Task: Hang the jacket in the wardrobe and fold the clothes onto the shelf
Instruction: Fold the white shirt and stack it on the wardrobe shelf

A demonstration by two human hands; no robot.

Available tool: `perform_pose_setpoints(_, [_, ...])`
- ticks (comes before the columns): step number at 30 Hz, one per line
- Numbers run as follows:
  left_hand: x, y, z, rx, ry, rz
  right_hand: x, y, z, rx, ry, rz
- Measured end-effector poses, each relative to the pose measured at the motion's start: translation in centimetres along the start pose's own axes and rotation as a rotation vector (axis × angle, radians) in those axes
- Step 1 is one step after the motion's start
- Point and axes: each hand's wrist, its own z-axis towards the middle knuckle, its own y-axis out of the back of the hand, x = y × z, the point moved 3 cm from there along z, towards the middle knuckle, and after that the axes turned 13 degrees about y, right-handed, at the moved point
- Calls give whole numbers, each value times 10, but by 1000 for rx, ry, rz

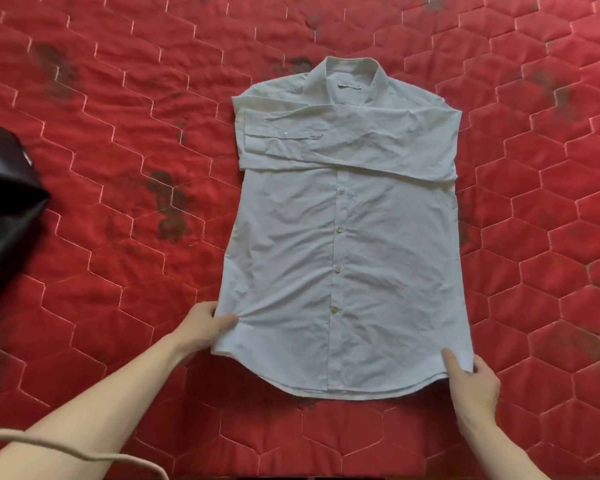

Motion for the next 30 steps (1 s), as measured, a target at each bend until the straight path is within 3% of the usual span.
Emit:
perform_pose_setpoints(4, [-8, 16, 2, 37, 60, -117, 14, 18, 2, 26, -61, 86])
perform_pose_setpoints(7, [-24, 26, 4, 70, 111, -238, 41, 30, 16, 59, -6, 86])
perform_pose_setpoints(22, [-168, 51, 17, 197, 251, -676, 169, 22, 171, 297, 28, 333])
perform_pose_setpoints(27, [-205, 54, 37, 144, 361, -874, 209, -11, 218, 336, 5, 358])
perform_pose_setpoints(30, [-219, 49, 54, 86, 337, -1080, 216, -37, 240, 379, -1, 328])
